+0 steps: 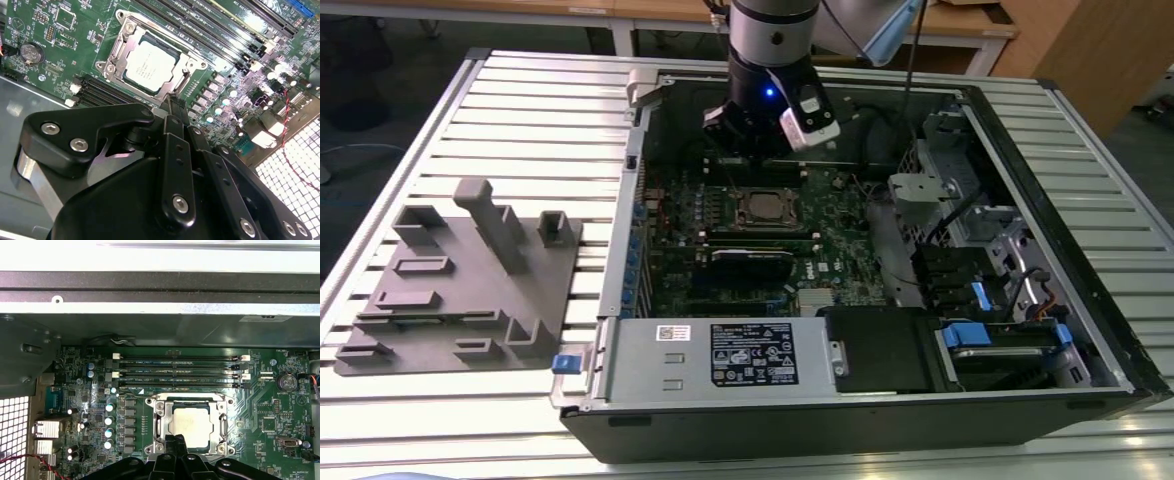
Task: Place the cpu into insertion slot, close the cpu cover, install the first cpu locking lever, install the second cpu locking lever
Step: 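Install the first cpu locking lever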
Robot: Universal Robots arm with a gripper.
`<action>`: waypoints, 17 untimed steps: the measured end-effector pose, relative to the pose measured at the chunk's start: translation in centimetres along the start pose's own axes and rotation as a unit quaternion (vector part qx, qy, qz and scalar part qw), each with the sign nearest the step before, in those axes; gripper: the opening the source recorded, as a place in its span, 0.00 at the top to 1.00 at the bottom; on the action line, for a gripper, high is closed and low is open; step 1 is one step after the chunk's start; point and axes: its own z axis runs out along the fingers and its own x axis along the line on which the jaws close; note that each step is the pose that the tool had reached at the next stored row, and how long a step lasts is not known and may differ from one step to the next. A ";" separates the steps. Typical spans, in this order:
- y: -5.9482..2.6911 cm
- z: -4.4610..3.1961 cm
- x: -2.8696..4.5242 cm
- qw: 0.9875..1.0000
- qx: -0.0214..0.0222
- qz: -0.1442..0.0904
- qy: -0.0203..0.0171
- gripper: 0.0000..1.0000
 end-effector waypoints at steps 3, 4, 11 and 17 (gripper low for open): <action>0.00 0.00 0.00 1.000 0.000 0.000 0.000 0.89; 0.00 0.00 0.01 1.000 0.000 0.000 0.000 0.89; -0.03 -0.01 0.48 1.000 0.000 0.000 0.000 0.89; -0.10 -0.02 1.26 1.000 0.000 0.000 0.000 0.89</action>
